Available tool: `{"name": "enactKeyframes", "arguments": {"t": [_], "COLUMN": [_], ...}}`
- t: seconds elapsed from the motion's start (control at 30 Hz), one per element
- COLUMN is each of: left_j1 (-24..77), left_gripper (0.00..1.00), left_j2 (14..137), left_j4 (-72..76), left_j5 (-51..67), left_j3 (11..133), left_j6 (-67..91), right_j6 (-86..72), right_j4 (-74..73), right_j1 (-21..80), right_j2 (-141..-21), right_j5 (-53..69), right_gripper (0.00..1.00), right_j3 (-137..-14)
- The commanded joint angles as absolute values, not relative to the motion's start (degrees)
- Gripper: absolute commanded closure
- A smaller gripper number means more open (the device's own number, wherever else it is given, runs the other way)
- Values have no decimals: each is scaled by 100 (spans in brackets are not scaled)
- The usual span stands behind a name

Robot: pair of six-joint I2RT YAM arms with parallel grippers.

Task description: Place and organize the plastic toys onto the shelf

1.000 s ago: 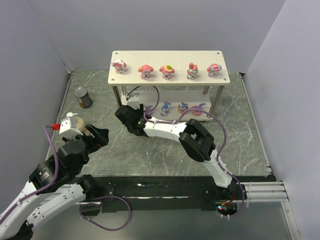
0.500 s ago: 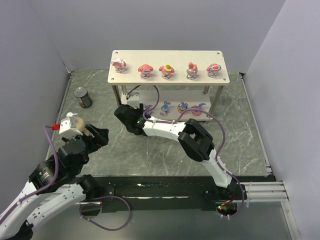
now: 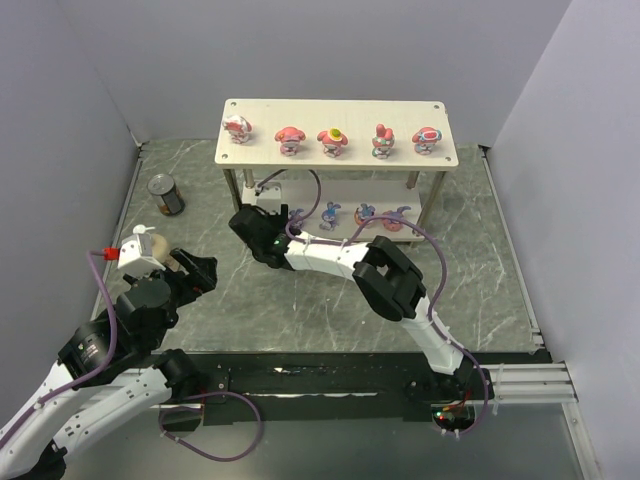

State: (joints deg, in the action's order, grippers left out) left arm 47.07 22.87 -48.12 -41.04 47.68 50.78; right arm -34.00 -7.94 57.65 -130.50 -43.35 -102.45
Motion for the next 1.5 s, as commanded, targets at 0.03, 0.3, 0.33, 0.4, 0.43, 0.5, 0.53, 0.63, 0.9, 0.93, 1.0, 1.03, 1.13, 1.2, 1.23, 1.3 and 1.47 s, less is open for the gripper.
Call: {"name": "enactKeyframes", "arguments": {"t": [0.03, 0.3, 0.33, 0.4, 0.43, 0.5, 0.53, 0.63, 0.9, 0.93, 1.0, 1.03, 1.13, 1.2, 1.23, 1.3, 1.47], "left_j1": [4702, 4702, 4702, 4702, 4702, 4702, 4702, 4702, 4702, 4711, 4702, 4702, 4702, 4702, 4702, 4711, 4702], "left_gripper": [7, 7, 7, 7, 7, 7, 7, 7, 7, 7, 7, 7, 7, 7, 7, 7, 7], "left_j2": [2364, 2364, 2356, 2347, 2355, 2338, 2338, 2320, 2294, 2285, 2294, 2285, 2294, 2276, 2294, 2294, 2285], "left_j4": [-4799, -4816, -4825, -4825, -4825, -4825, -4834, -4816, -4834, -4834, -4843, -4843, -4825, -4825, -4834, -4834, -4834], "left_j5": [-4263, -4271, -4280, -4280, -4280, -4289, -4289, -4289, -4298, -4298, -4298, -4298, -4298, -4298, -4298, -4298, -4298], "left_j3": [4904, 4904, 4913, 4913, 4913, 4913, 4913, 4913, 4904, 4913, 4913, 4913, 4904, 4904, 4904, 4913, 4913], "left_j6": [5168, 5185, 5186, 5194, 5186, 5194, 5194, 5194, 5203, 5203, 5203, 5203, 5203, 5203, 5203, 5203, 5203], "right_j6": [-3305, -3252, -3235, -3217, -3234, -3261, -3278, -3357, -3489, -3541, -3577, -3629, -3796, -3849, -3989, -4095, -4192], "right_j4": [-414, -79, -18, 130, 175, 158, 158, 97, 26, 26, -123, -158, -299, -360, -534, -641, -650], "right_j1": [5643, 5643, 5651, 5643, 5651, 5651, 5660, 5660, 5748, 5757, 5766, 5757, 5766, 5757, 5774, 5783, 5792], "right_j2": [-13228, -13008, -12947, -12885, -12833, -12797, -12771, -12718, -12665, -12665, -12647, -12621, -12586, -12577, -12577, -12603, -12577], "right_j5": [-4482, -4290, -4263, -4228, -4210, -4184, -4166, -4149, -4236, -4262, -4289, -4289, -4289, -4254, -4263, -4236, -4175], "right_gripper": [32, 19, 18, 17, 17, 17, 17, 18, 20, 21, 22, 22, 23, 23, 23, 23, 23], "right_j3": [-10292, -9915, -9871, -9748, -9730, -9703, -9694, -9677, -9686, -9703, -9686, -9686, -9694, -9703, -9738, -9835, -9791]}}
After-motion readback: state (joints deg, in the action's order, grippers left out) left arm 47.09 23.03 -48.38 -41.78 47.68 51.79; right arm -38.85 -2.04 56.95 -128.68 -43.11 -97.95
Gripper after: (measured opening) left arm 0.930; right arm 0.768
